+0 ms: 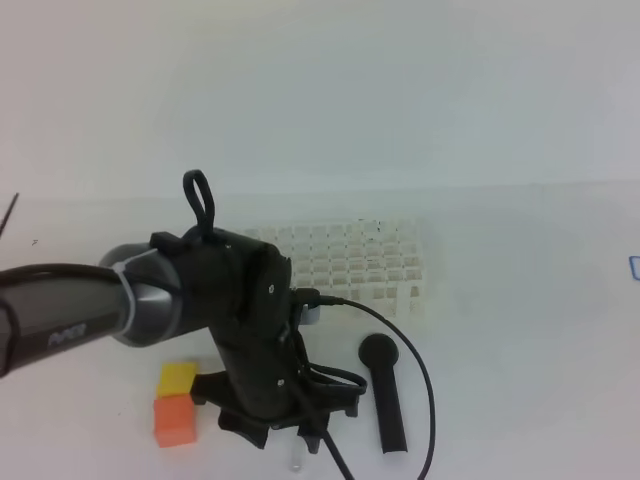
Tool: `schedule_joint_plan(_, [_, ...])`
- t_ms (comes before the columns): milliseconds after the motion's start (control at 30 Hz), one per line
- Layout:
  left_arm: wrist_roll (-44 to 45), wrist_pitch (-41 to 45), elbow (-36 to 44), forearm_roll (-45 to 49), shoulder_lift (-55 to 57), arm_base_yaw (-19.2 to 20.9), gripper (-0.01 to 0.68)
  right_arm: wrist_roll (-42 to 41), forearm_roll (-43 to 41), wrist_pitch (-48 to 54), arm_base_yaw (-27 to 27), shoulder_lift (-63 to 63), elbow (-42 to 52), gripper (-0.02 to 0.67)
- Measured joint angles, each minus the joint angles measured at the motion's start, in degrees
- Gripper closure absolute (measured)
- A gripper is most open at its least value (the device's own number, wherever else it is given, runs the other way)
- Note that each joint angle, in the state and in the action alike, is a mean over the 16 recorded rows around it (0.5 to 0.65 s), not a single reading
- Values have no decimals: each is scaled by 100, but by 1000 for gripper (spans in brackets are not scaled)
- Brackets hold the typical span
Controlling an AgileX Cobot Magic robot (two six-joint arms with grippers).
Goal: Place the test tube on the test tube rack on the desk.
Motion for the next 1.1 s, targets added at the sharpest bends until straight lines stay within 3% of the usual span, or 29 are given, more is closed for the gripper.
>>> schedule_joint_plan(300, [57,-332,3,-197,345,0,288,3,0,43,31,8,0,650])
schedule_joint_plan(800, [395,-380,4,-235,582,2,648,3,0,77,31,8,0,650])
schedule_joint_plan(1100, [424,-324,4,-221,582,13,673,3,0,82,31,8,0,650])
